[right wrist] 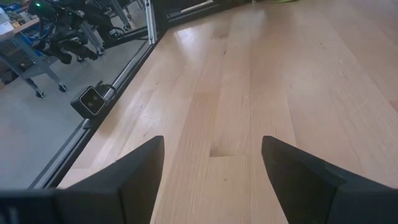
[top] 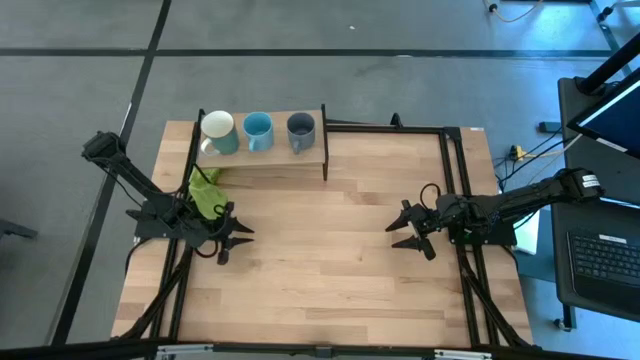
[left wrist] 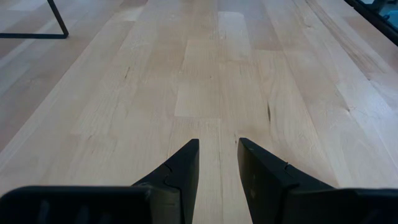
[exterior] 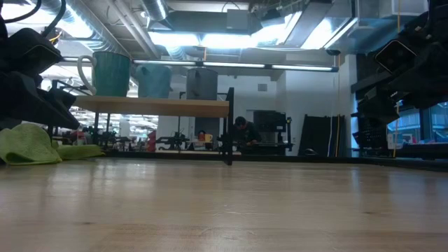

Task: Stack small to large cups/mugs on shelf
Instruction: Return to Home Position

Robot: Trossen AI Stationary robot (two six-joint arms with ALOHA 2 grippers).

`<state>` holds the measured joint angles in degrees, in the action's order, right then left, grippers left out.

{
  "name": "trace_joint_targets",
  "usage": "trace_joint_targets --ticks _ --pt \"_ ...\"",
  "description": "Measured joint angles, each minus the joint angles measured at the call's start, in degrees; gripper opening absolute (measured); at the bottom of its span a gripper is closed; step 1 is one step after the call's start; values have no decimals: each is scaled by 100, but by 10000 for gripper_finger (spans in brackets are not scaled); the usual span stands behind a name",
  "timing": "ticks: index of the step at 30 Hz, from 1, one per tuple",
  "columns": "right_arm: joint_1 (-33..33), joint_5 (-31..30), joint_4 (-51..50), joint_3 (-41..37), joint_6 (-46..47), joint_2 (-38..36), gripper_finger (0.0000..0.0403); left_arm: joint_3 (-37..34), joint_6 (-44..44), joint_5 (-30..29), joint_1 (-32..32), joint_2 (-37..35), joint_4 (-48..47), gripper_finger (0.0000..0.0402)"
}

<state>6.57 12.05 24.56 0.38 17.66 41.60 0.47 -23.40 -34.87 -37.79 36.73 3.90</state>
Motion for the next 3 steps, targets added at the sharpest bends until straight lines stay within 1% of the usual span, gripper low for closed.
trace_joint_targets --ticks 3 --pt "0 0 0 -2 -4 0 272 0 0 0 0 0 0 105"
